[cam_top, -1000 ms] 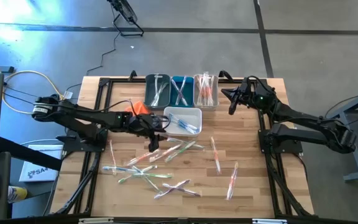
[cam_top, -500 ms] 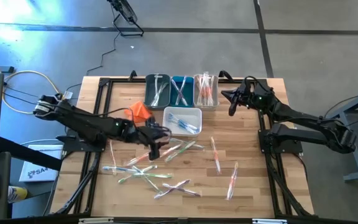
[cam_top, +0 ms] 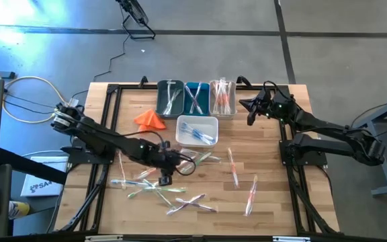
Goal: Pick & Place Toothbrushes
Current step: Put the green toothbrush into the dark blue bin
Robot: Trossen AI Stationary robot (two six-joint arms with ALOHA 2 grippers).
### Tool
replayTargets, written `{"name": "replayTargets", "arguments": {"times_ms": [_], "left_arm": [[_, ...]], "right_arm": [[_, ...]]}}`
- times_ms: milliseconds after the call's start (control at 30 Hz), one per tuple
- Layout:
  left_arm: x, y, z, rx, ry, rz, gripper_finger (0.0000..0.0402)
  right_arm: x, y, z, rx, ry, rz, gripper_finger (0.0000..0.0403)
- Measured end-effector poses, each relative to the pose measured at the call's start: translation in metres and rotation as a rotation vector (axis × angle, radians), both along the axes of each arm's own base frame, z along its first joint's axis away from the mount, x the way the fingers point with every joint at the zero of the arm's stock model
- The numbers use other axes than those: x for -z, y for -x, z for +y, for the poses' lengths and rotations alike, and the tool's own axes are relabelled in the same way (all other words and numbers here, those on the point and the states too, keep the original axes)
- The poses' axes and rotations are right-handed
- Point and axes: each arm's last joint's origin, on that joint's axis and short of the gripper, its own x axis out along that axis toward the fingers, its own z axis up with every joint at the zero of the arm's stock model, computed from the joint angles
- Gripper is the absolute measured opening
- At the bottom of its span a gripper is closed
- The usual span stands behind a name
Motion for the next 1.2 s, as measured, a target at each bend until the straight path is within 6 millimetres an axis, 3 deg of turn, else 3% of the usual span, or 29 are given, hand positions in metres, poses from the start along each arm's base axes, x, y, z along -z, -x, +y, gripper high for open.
{"name": "replayTargets", "arguments": {"times_ms": [200,700,1200], "left_arm": [[0.017,-0.008,-0.010,0.014,0.157,0.064,0.0166],[0.032,0.004,-0.058,0.088,0.216,0.122,0.0166],[0.040,0.004,-0.060,0.057,0.249,0.152,0.0166]], "right_arm": [[0.000,0.000,0.000,-0.001,-0.002,0.004,0.0002],[0.006,0.001,0.001,0.000,-0.035,0.048,0.0002],[0.012,0.003,0.002,0.001,-0.085,0.105,0.0002]]}}
